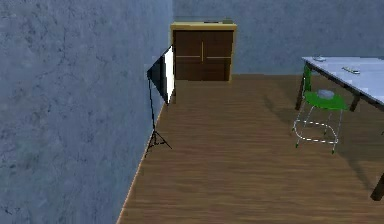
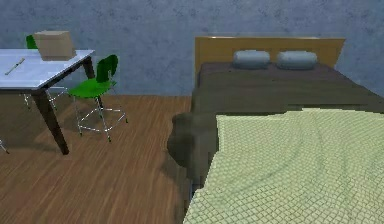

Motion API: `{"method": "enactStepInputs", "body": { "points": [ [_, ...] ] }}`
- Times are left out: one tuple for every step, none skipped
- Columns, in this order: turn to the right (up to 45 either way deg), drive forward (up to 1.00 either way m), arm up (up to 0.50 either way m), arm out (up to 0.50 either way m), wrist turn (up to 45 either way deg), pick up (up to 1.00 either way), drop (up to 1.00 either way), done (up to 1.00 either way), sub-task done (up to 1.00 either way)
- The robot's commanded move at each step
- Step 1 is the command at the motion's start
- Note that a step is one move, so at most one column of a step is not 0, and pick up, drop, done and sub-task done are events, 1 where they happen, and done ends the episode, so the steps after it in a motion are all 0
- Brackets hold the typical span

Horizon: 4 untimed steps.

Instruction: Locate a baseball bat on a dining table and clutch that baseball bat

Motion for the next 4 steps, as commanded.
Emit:
{"method": "enactStepInputs", "body": {
  "points": [
    [0.0, 0.10, 0.00, 0.00, 0.0, 0.00, 0.00, 0.00, 0.00],
    [39.0, 0.00, 0.00, 0.00, 0.0, 0.00, 0.00, 0.00, 0.00],
    [0.0, 0.30, 0.00, 0.00, 0.0, 0.00, 0.00, 0.00, 0.00],
    [39.0, 0.00, 0.00, 0.00, 0.0, 0.00, 0.00, 0.00, 0.00]
  ]
}}
